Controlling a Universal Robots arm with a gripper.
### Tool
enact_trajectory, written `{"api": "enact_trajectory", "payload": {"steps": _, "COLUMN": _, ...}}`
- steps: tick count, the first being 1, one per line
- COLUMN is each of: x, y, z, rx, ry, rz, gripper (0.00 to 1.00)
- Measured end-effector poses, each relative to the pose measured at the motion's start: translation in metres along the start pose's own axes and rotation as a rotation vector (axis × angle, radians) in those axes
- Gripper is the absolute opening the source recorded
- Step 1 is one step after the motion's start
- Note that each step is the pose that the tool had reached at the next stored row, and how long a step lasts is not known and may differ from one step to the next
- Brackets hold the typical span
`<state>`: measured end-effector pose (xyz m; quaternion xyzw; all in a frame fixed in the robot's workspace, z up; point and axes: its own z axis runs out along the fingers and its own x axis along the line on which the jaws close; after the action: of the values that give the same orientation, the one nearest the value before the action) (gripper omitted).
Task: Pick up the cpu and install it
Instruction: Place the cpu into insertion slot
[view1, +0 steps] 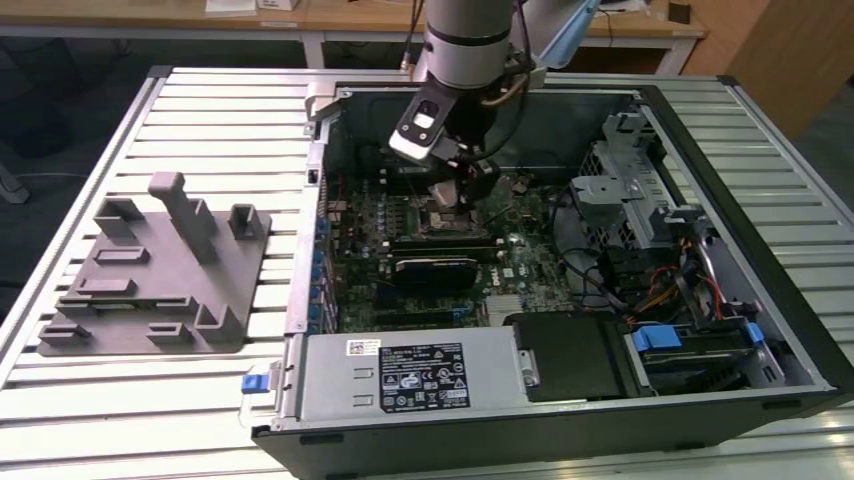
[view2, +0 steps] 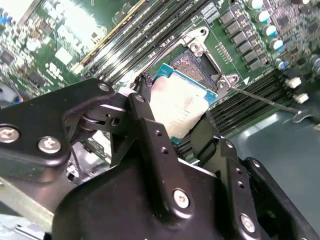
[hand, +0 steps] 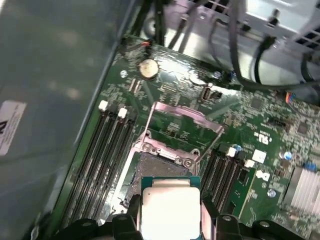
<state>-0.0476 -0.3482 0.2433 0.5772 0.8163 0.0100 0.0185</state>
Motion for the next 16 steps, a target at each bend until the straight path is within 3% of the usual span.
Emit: {"api": "enact_trajectory", "payload": {"steps": 16, "x": 0.0002, "y": -0.0003, "z": 0.0083, "rx": 0.0054, "ry": -0.0109, "rz": 0.29, "gripper": 0.55}}
